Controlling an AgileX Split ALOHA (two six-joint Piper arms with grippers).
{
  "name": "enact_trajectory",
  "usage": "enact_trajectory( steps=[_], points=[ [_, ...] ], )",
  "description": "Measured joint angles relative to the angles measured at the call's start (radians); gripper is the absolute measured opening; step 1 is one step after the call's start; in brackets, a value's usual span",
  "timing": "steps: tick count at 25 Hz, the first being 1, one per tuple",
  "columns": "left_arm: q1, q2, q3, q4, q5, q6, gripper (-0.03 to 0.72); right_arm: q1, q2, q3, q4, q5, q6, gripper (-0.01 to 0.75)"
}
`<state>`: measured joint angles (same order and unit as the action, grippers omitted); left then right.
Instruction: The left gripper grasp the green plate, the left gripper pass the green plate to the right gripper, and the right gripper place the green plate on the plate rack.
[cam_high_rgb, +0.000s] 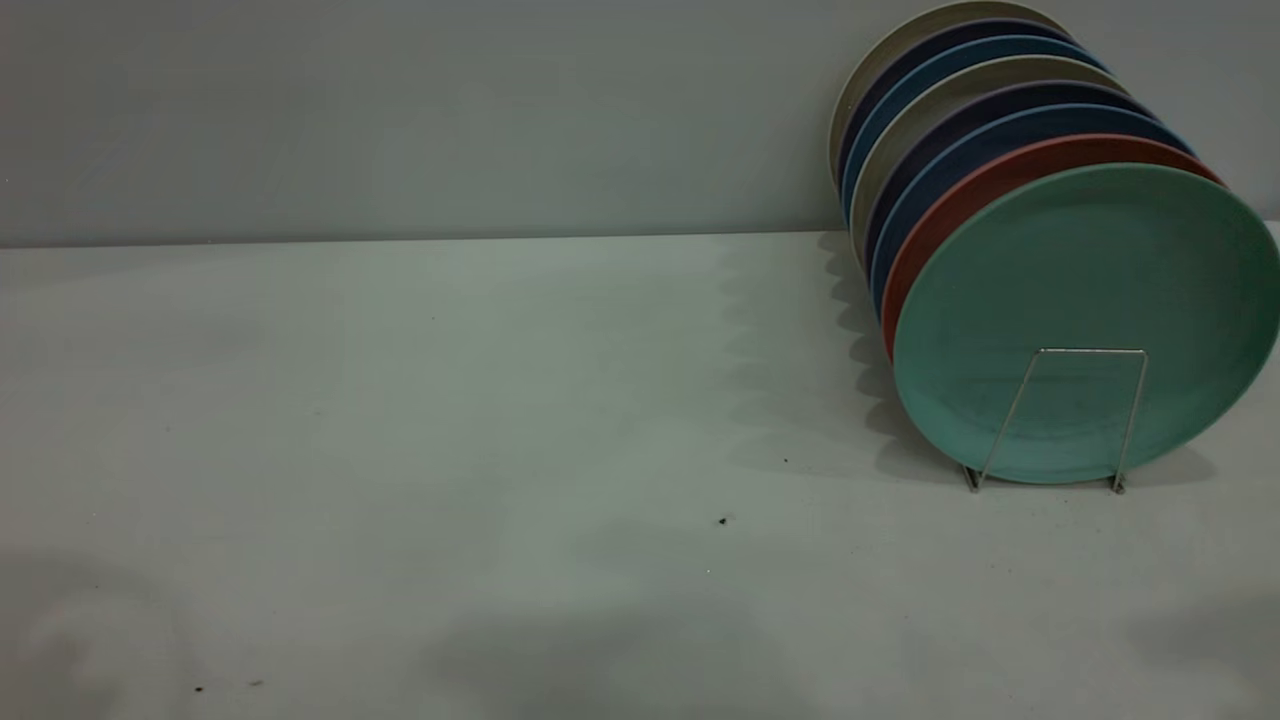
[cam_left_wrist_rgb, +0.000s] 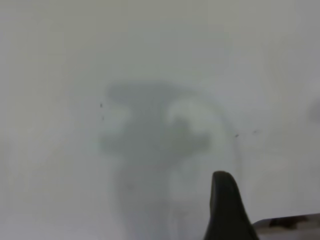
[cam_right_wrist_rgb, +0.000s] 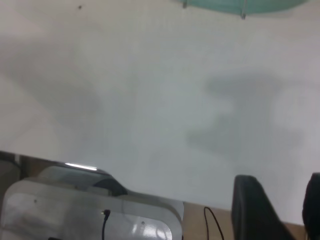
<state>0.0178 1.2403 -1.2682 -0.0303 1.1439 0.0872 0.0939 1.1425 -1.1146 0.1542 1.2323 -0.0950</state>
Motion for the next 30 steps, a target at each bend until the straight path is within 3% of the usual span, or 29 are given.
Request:
enact_trajectory(
  steps=[10, 19, 24, 30],
  points=[
    [0.000, -0.402, 0.331, -0.008, -0.024, 0.000, 0.482, 0.000, -0.413, 0.270, -0.001, 0.008, -0.005, 0.268],
    [0.000, -0.779, 0.649, -0.008, -0.043, 0.000, 0.482, 0.000, -0.738, 0.537, -0.005, -0.013, -0.145, 0.268],
    [0.000, -0.974, 0.741, -0.007, -0.038, 0.000, 0.482, 0.000, -0.873, 0.622, -0.009, -0.090, -0.167, 0.268],
    [0.000, -1.144, 0.767, 0.070, -0.009, 0.000, 0.482, 0.000, -0.915, 0.636, -0.052, -0.096, -0.116, 0.268]
  ],
)
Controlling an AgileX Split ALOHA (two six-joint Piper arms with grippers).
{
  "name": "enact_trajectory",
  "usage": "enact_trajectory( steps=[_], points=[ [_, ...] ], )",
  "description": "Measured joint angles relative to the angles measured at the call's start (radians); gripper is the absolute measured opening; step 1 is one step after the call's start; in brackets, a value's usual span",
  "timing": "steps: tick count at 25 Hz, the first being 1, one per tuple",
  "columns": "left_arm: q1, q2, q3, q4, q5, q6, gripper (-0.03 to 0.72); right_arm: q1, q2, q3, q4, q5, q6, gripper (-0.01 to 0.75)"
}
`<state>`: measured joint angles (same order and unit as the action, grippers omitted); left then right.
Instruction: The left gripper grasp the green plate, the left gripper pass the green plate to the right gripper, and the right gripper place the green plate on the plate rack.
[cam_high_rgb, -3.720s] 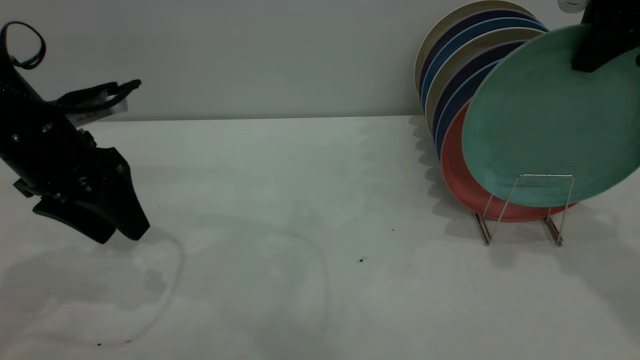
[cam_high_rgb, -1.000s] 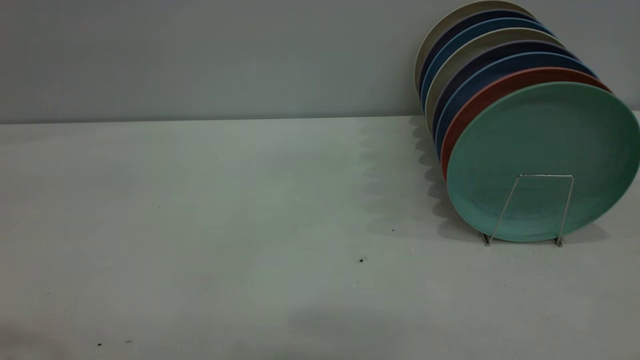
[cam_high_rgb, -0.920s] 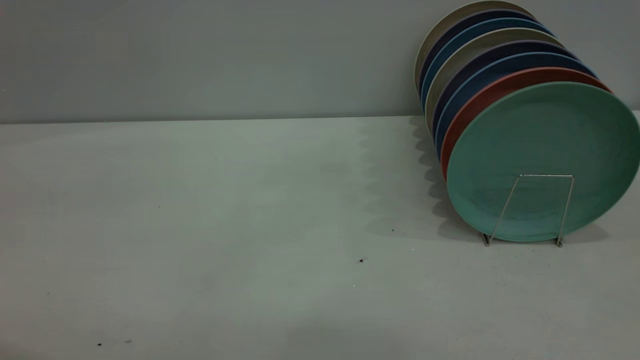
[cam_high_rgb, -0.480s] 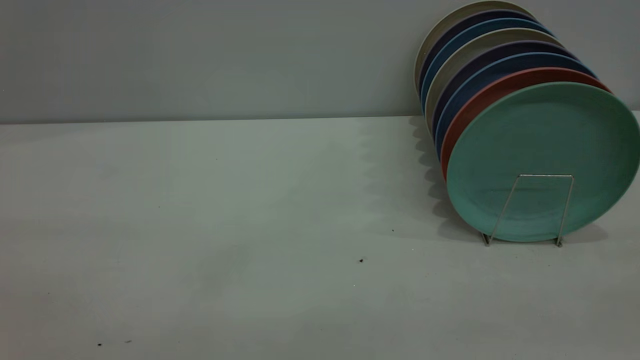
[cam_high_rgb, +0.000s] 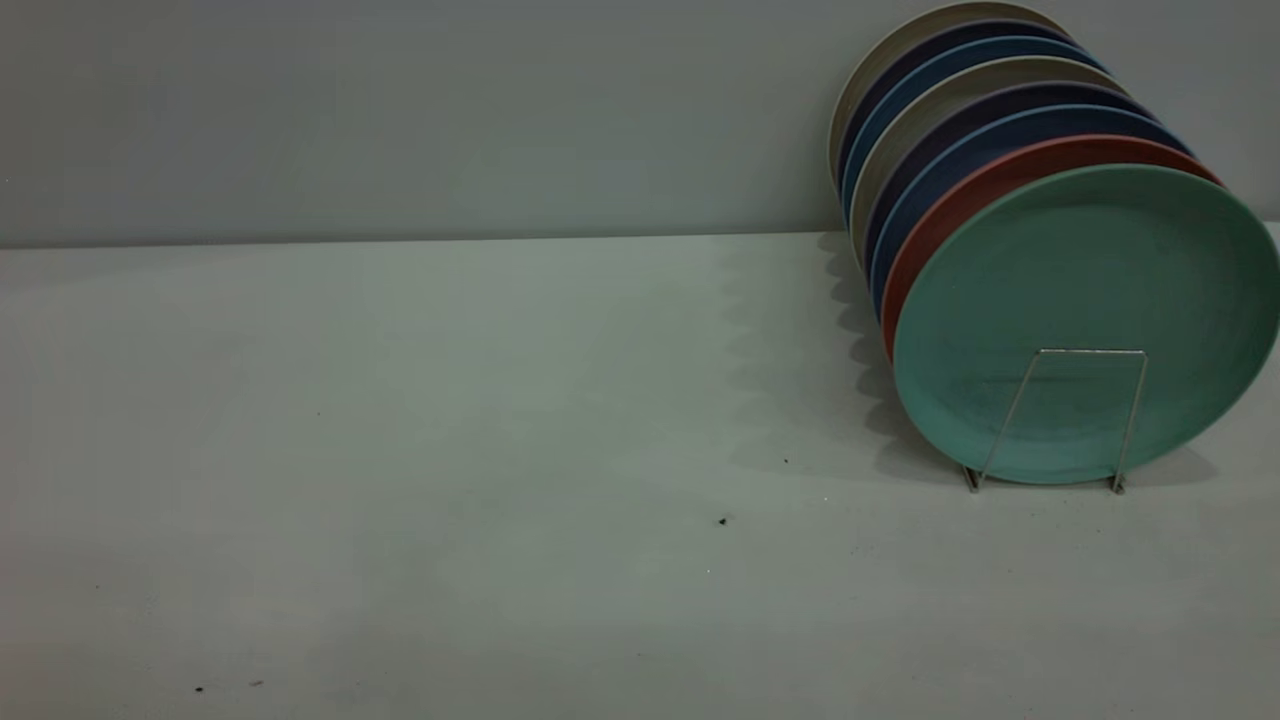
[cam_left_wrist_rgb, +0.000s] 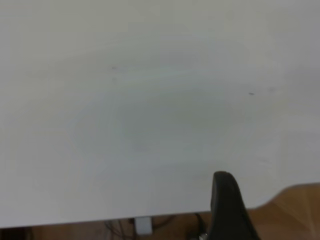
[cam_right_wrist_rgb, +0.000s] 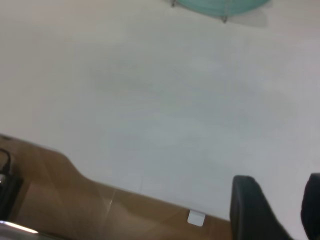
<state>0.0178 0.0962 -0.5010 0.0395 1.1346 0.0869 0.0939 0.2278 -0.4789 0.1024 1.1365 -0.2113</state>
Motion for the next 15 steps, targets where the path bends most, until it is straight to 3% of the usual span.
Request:
enact_trajectory(
  steps=[15],
  points=[
    [0.000, -0.066, 0.014, -0.031, 0.001, -0.031, 0.482, 0.000, 0.000, 0.003, -0.016, -0.003, 0.051, 0.268]
  ],
)
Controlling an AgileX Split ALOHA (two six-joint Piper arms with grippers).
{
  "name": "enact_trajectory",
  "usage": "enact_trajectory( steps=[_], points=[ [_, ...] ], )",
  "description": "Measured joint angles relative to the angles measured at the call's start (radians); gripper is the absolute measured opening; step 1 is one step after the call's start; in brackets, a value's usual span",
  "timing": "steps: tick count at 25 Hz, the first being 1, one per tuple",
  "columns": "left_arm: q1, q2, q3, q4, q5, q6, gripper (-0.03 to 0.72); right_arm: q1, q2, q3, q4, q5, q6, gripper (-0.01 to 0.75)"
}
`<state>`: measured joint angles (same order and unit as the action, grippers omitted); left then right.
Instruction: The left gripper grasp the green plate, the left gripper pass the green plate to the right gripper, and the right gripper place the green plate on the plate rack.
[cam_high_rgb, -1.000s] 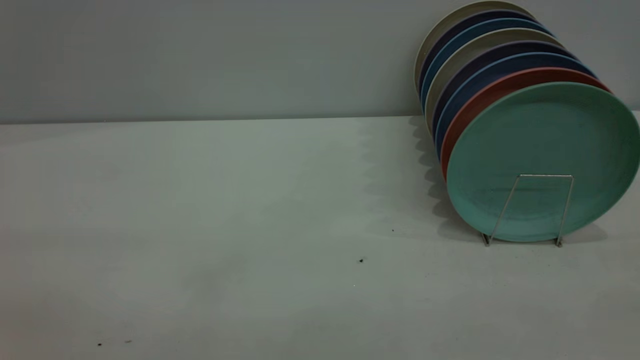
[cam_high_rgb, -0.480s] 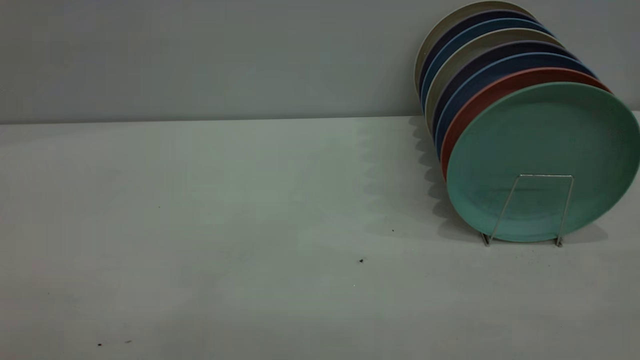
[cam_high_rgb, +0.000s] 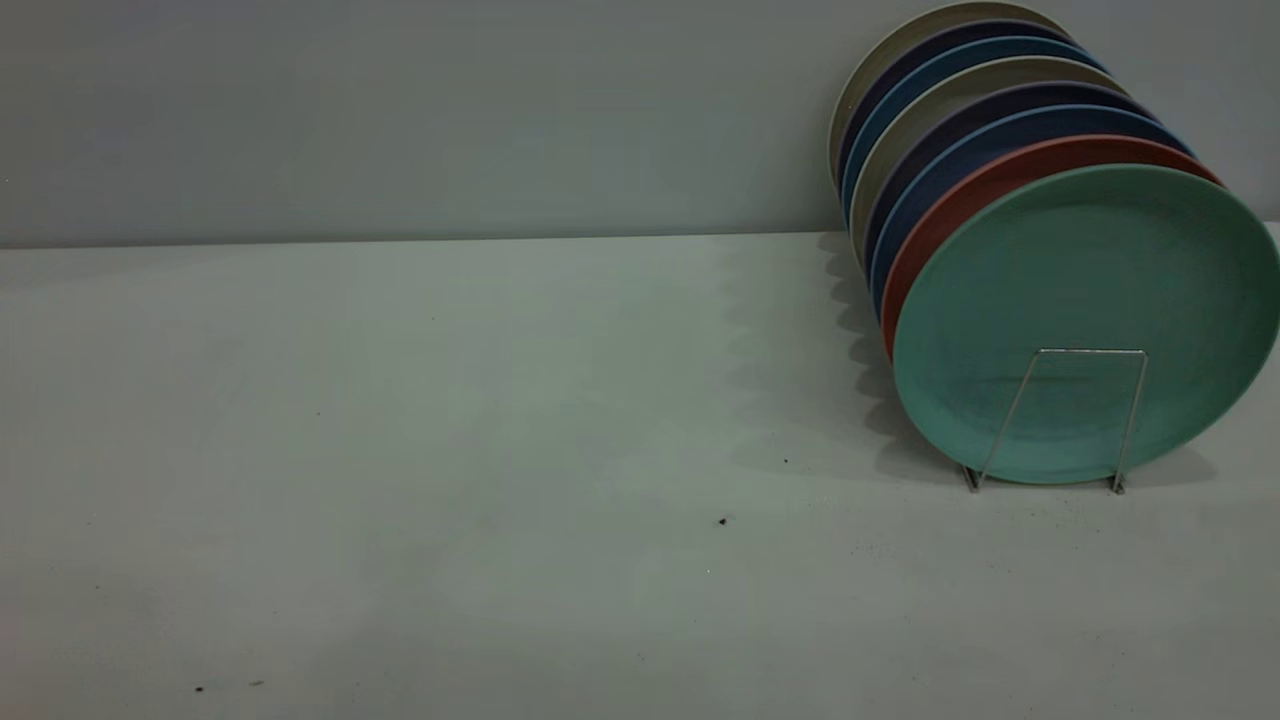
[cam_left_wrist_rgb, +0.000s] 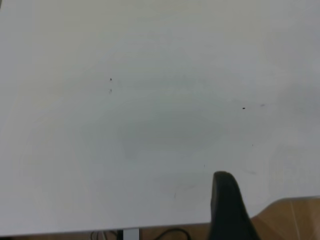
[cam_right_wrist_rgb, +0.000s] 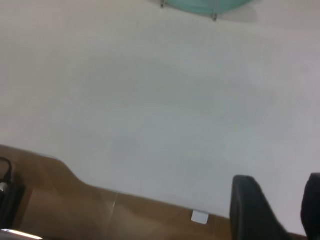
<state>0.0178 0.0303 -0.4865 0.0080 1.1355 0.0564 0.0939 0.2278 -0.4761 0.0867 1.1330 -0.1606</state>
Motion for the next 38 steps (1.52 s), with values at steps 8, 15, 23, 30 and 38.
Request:
enact_trajectory(
  steps=[8, 15, 23, 30, 38],
  points=[
    [-0.050, -0.003, 0.000, -0.001, -0.001, 0.000, 0.482, 0.000, 0.000, 0.004, -0.037, -0.001, 0.053, 0.268],
    [-0.093, -0.003, 0.000, -0.008, -0.001, -0.002, 0.482, 0.000, 0.000, 0.004, -0.056, -0.001, 0.076, 0.268],
    [-0.093, -0.003, 0.000, -0.008, -0.001, -0.003, 0.482, 0.000, 0.000, 0.004, -0.056, -0.001, 0.076, 0.268],
    [-0.093, -0.003, 0.000, -0.008, -0.001, -0.003, 0.482, -0.003, -0.018, 0.004, -0.056, -0.001, 0.076, 0.268],
    [-0.093, -0.004, 0.000, -0.008, -0.001, -0.003, 0.482, -0.016, -0.200, 0.004, -0.056, -0.001, 0.076, 0.268]
  ],
)
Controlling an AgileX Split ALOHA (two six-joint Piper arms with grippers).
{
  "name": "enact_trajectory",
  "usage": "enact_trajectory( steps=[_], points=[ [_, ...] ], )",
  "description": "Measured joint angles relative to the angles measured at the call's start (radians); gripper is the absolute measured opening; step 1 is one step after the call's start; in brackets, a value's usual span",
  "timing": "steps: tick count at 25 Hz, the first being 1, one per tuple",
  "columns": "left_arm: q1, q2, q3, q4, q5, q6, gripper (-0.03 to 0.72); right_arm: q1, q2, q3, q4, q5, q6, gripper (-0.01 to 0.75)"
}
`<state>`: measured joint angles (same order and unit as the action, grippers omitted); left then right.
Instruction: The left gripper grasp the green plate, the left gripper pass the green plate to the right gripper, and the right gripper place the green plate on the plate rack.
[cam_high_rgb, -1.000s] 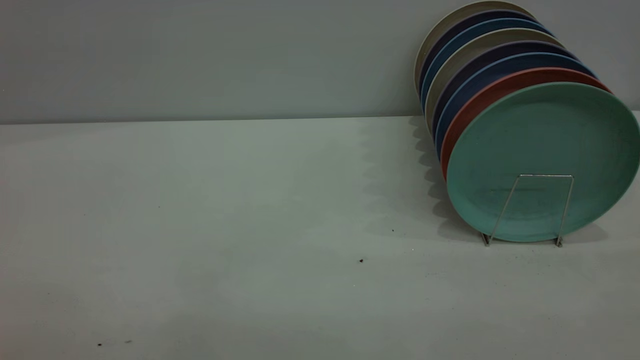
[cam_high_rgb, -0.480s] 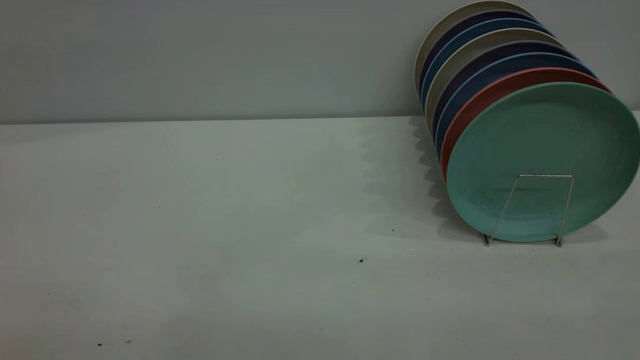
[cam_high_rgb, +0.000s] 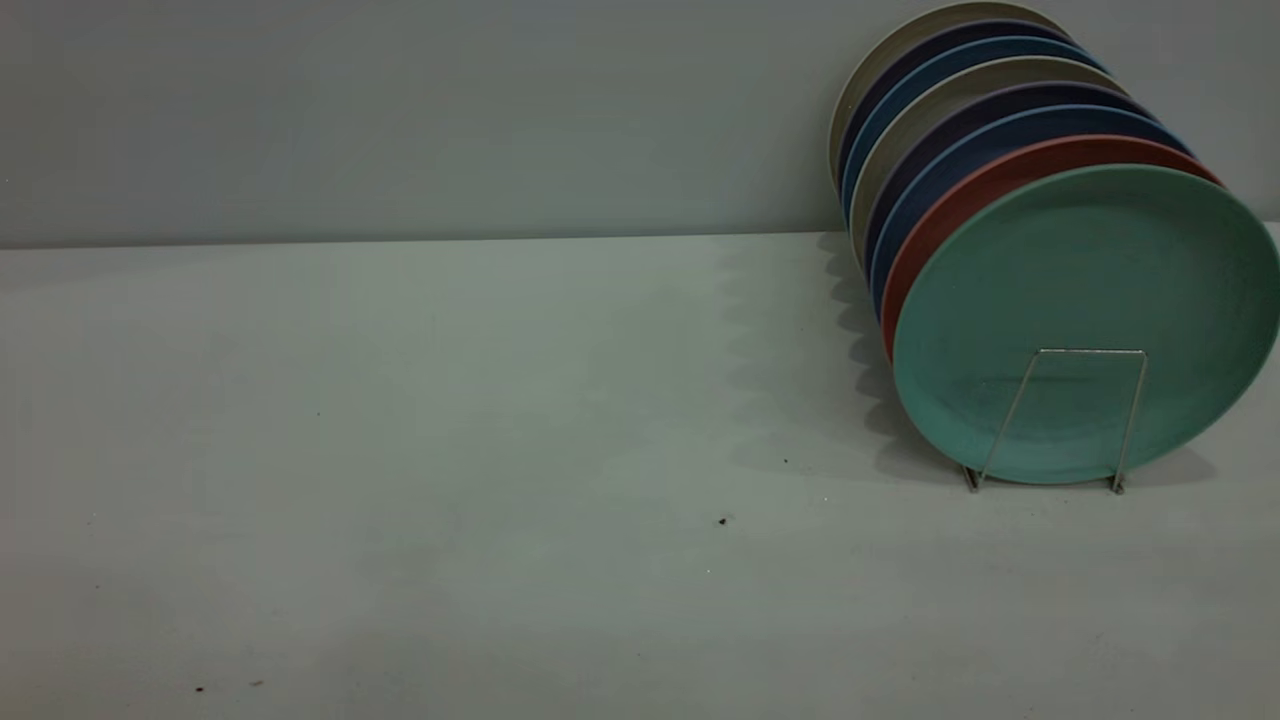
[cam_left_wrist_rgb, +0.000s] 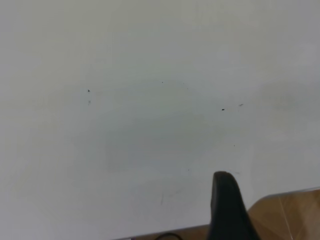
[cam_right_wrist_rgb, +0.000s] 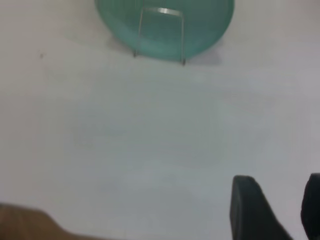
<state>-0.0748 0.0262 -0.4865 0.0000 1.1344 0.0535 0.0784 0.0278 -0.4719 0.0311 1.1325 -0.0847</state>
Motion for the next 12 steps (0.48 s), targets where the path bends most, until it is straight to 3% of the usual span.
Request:
enact_trajectory(
  steps=[12],
  points=[
    [0.000, 0.000, 0.000, 0.000, 0.000, 0.000, 0.481, 0.000, -0.045, 0.000, -0.001, 0.003, -0.001, 0.268]
  ],
)
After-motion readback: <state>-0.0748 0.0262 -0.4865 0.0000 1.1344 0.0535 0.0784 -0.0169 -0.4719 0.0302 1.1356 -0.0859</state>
